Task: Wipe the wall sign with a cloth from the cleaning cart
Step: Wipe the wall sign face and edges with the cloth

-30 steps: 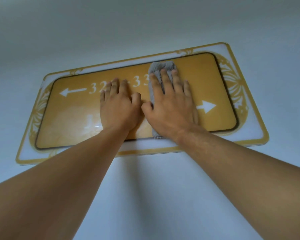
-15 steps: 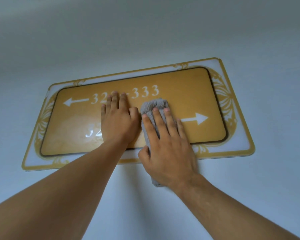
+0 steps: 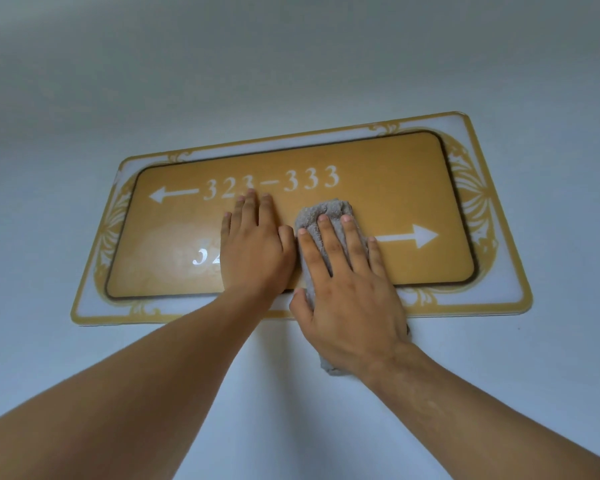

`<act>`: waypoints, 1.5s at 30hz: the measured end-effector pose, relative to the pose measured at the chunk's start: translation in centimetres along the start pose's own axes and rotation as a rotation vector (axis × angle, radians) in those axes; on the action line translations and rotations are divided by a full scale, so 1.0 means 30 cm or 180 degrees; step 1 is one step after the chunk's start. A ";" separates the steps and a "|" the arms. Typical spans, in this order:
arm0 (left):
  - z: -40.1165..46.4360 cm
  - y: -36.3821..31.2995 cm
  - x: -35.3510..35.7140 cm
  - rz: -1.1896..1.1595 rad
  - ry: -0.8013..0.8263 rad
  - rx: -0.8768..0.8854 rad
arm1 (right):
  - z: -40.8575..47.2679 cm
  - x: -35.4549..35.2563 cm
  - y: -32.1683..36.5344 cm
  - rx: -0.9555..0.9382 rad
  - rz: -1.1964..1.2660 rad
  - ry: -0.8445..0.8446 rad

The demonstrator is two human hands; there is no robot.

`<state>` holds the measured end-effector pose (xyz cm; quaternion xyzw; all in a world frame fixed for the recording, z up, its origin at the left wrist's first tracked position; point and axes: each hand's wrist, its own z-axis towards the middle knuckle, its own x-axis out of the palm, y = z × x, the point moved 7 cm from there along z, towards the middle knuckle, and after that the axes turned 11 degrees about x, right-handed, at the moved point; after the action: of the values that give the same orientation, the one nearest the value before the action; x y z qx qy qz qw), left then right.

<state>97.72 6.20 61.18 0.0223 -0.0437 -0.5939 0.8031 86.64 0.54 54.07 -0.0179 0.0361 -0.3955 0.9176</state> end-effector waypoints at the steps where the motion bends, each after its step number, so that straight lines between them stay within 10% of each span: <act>1: -0.003 -0.002 -0.006 0.0091 0.0048 0.0052 | 0.001 0.000 0.000 -0.0012 0.0004 0.0013; 45: 0.177 0.242 -0.072 0.0137 -0.0624 0.0752 | 0.688 0.048 0.177 0.0268 0.0121 -0.0187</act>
<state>103.48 10.48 67.00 0.0576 -0.1919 -0.5665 0.7993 93.14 3.24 74.25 0.0098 -0.0071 -0.3785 0.9255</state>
